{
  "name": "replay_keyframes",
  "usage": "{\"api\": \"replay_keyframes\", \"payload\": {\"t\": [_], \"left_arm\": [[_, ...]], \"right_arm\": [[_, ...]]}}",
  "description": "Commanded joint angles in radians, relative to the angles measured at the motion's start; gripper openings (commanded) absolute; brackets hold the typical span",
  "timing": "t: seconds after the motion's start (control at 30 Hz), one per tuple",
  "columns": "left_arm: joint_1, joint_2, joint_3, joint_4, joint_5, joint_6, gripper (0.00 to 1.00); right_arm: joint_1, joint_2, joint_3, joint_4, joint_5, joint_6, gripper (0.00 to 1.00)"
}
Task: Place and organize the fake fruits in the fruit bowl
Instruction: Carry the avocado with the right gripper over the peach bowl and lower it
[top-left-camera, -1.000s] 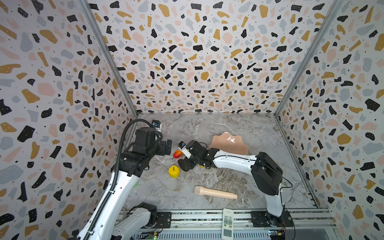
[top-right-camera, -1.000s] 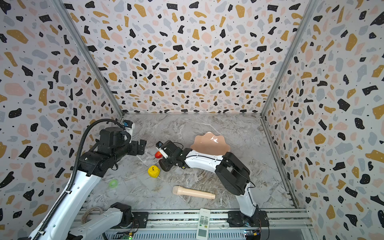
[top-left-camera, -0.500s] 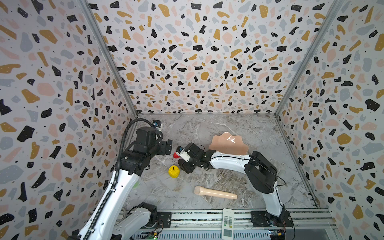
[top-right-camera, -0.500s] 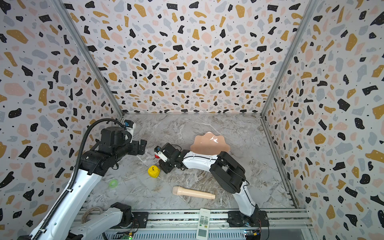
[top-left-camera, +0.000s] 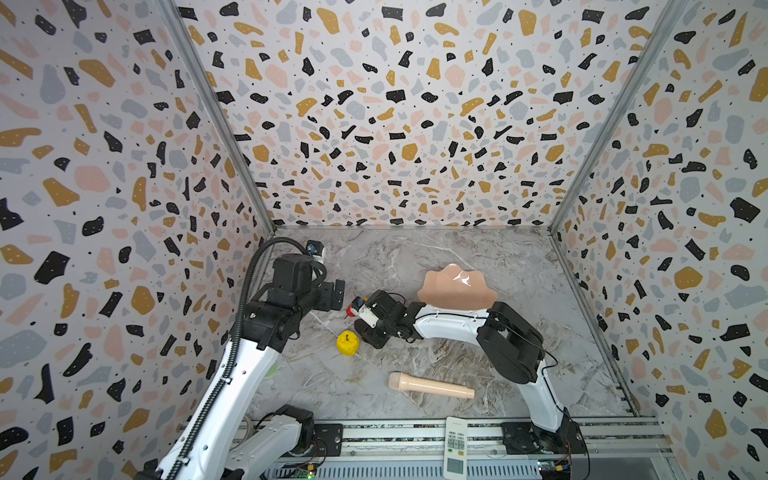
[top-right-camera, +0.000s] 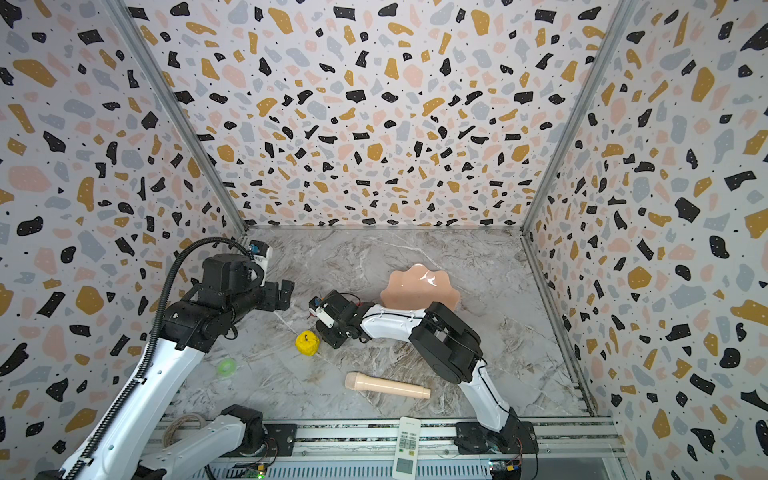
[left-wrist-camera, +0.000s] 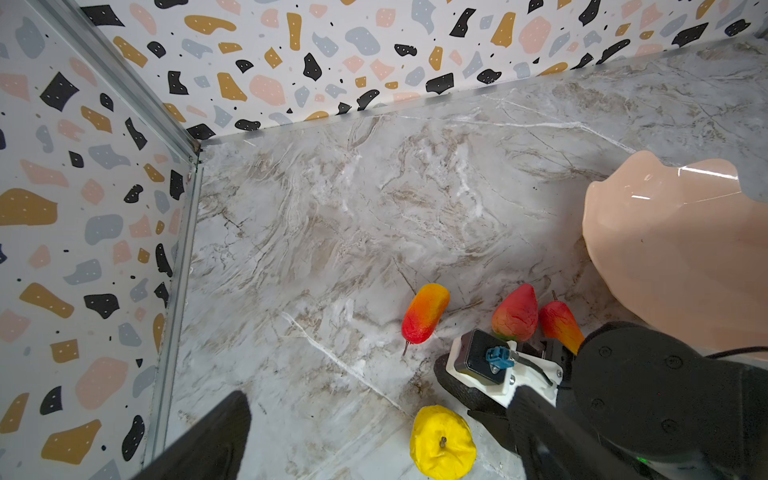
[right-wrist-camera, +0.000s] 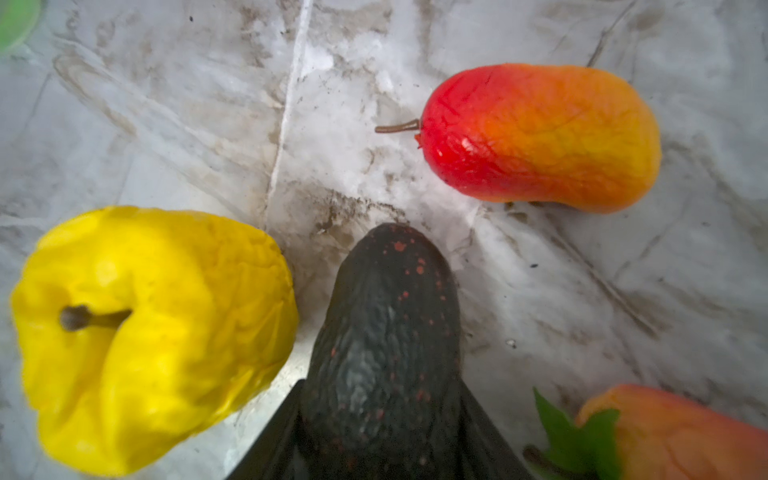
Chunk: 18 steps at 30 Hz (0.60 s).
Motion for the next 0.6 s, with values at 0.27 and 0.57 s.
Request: {"api": "replay_keyframes", "payload": {"t": [0.27, 0.57], "left_arm": [[-0.002, 0.004, -0.016, 0.059, 0.026, 0.009, 1.00], [-0.001, 0.029, -0.009, 0.081, 0.039, 0.012, 0.99]], "right_arm": [[-0.056, -0.334, -0.069, -0.063, 0.077, -0.065, 0.18], [-0.368, -0.551, -0.294, -0.031, 0.151, -0.094, 0.17]]}}
